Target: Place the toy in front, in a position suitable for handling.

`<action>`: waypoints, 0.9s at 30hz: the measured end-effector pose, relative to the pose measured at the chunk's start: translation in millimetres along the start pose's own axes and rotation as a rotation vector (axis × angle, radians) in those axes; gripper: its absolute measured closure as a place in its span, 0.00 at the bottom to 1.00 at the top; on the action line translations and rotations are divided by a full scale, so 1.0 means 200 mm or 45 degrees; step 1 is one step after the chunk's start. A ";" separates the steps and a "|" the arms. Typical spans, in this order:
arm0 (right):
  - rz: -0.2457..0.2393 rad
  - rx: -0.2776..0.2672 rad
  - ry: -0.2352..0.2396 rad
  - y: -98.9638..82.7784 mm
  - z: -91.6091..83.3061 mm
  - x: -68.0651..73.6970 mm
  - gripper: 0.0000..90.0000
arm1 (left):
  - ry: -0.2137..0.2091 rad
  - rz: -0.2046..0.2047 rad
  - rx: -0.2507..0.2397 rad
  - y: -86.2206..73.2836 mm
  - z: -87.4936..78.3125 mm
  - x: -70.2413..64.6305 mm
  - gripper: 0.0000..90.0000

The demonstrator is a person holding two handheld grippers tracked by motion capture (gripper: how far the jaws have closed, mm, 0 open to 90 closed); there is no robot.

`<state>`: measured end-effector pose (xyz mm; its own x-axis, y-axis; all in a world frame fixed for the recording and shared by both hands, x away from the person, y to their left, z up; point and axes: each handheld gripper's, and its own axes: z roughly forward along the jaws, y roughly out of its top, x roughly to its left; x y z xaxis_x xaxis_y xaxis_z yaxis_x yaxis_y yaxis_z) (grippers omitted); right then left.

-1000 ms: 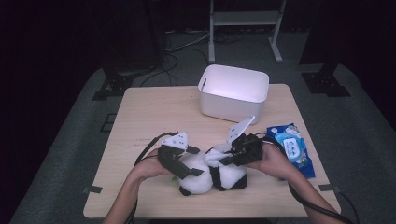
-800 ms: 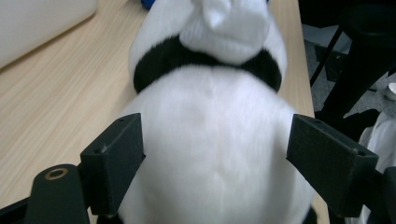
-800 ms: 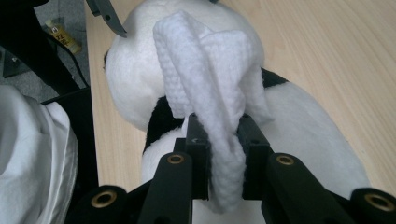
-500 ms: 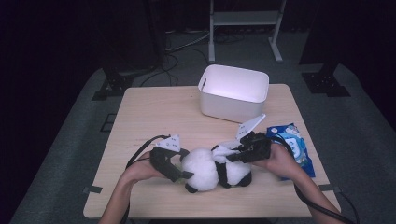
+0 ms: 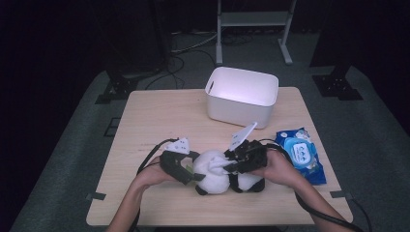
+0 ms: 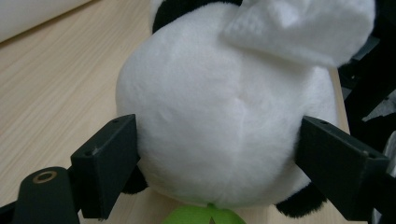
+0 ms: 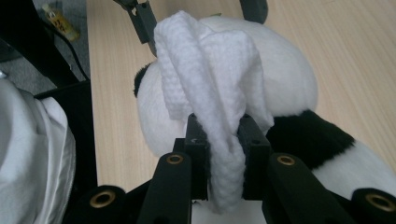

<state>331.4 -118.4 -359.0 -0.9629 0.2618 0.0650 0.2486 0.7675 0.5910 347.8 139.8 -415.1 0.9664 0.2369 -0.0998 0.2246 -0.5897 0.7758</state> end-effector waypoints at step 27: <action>-0.052 0.026 0.001 0.08 0.03 0.02 0.85 | -0.027 -0.067 -0.037 -0.08 -0.02 0.04 0.15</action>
<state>331.3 -101.2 -354.5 -0.9724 0.2295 0.0413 0.2108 0.7895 0.5764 350.9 153.5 -425.7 0.9558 0.2505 -0.1536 0.2717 -0.5539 0.7870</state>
